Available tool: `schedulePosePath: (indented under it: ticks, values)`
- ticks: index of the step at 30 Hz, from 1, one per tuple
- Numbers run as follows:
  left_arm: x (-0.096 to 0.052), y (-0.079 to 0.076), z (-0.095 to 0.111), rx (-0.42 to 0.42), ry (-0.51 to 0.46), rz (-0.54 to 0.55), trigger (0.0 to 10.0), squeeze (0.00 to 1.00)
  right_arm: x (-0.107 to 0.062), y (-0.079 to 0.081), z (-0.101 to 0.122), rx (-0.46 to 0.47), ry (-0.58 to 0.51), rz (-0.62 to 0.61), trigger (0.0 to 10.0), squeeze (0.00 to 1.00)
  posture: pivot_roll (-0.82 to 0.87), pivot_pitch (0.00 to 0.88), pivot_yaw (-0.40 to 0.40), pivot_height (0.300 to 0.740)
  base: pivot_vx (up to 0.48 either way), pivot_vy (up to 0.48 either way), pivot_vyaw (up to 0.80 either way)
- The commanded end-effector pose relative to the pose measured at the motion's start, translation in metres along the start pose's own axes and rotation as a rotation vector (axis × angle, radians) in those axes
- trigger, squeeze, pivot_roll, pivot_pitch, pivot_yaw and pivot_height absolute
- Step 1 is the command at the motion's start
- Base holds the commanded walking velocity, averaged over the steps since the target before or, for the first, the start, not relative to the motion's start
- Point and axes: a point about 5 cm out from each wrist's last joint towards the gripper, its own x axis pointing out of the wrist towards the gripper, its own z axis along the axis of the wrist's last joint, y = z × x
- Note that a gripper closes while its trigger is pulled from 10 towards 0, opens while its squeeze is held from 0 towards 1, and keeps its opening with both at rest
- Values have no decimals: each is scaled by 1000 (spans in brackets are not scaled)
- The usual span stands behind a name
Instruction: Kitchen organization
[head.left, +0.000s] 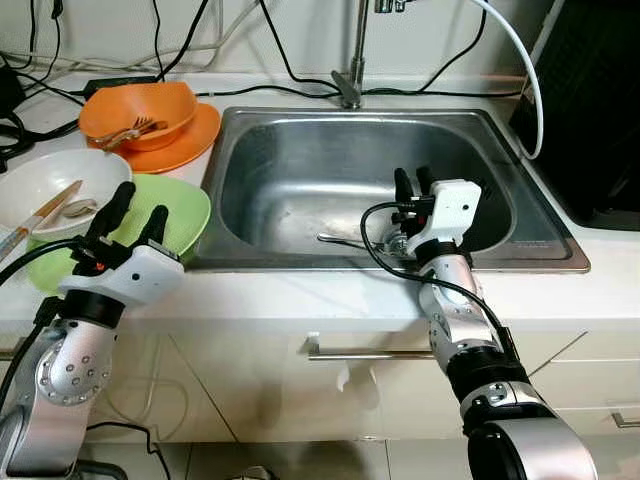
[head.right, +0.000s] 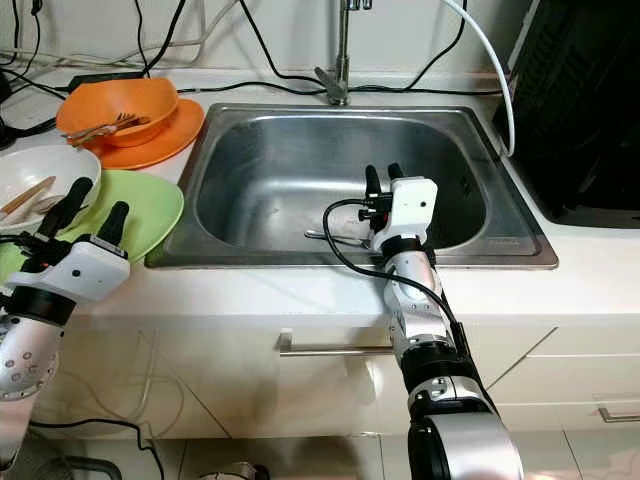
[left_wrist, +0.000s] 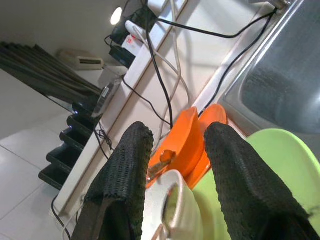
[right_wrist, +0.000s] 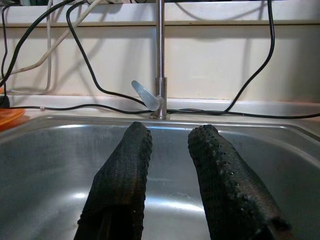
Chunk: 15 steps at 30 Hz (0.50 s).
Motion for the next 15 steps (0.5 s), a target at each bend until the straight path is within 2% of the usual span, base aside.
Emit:
schedulePosePath:
  ticks: [1,15]
  values:
    - [1,0,-1,7,5,-20,10000,0,-11,-1,-18,20,82,-21,10000,0,284,51,38,740,0,0,0]
    - [1,3,-10,47,69,-16,10000,0,-12,-2,-18,21,84,-22,10000,0,283,51,41,740,0,0,0]
